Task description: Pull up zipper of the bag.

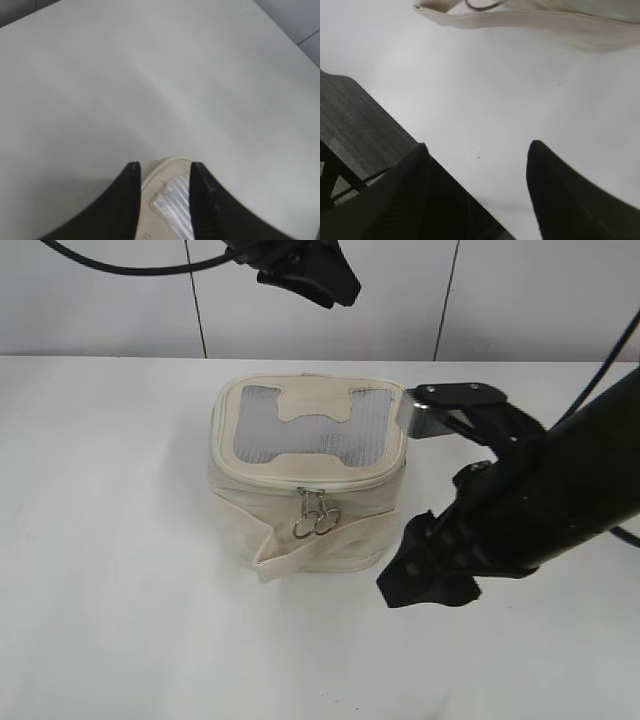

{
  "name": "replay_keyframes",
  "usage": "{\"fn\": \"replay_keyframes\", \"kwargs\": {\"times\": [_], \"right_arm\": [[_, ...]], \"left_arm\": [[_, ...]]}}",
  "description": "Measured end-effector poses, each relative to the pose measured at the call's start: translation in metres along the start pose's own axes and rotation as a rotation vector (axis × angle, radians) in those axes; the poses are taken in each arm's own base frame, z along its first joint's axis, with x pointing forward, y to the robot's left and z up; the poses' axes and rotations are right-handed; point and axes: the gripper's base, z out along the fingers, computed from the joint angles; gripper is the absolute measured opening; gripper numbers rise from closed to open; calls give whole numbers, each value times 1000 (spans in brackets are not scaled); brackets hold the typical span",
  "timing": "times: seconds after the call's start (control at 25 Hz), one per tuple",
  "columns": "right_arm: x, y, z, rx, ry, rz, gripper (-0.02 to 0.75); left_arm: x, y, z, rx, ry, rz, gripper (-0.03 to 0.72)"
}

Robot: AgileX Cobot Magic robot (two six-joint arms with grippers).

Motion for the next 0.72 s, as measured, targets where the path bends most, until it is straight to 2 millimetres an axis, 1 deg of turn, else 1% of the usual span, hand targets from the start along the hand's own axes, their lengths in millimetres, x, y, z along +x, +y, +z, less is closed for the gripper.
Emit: {"fn": "replay_keyframes", "kwargs": {"times": [0.08, 0.2, 0.32, 0.36, 0.4, 0.48, 0.52, 0.56, 0.6, 0.68, 0.72], "right_arm": [[3, 5, -22, 26, -15, -3, 484], [11, 12, -52, 59, -33, -4, 486], [26, 19, -85, 96, -53, -22, 486], [34, 21, -97, 109, -74, -34, 486], [42, 22, -105, 117, -77, -43, 486], [61, 24, -121, 139, -87, -62, 486], [73, 25, -129, 148, -92, -66, 486], [85, 24, -137, 169, -100, -72, 486], [99, 25, -148, 181, -129, -79, 486], [119, 23, -158, 215, -131, -76, 486], [129, 23, -164, 228, -148, -84, 486]], "left_arm": [[-1, -11, -16, 6, 19, -1, 262], [-2, -28, -48, -42, 55, 3, 258], [-2, -55, -92, -157, 35, 13, 240], [3, -67, -108, -200, 31, 14, 236], [8, -83, -127, -227, 6, 11, 235], [25, -111, -151, -273, -30, 13, 232], [39, -130, -172, -298, -73, 15, 232], [54, -145, -185, -323, -99, 15, 232], [71, -154, -191, -347, -100, 14, 231], [109, -167, -208, -381, -111, -13, 231], [133, -171, -220, -395, -126, -29, 231]]}}
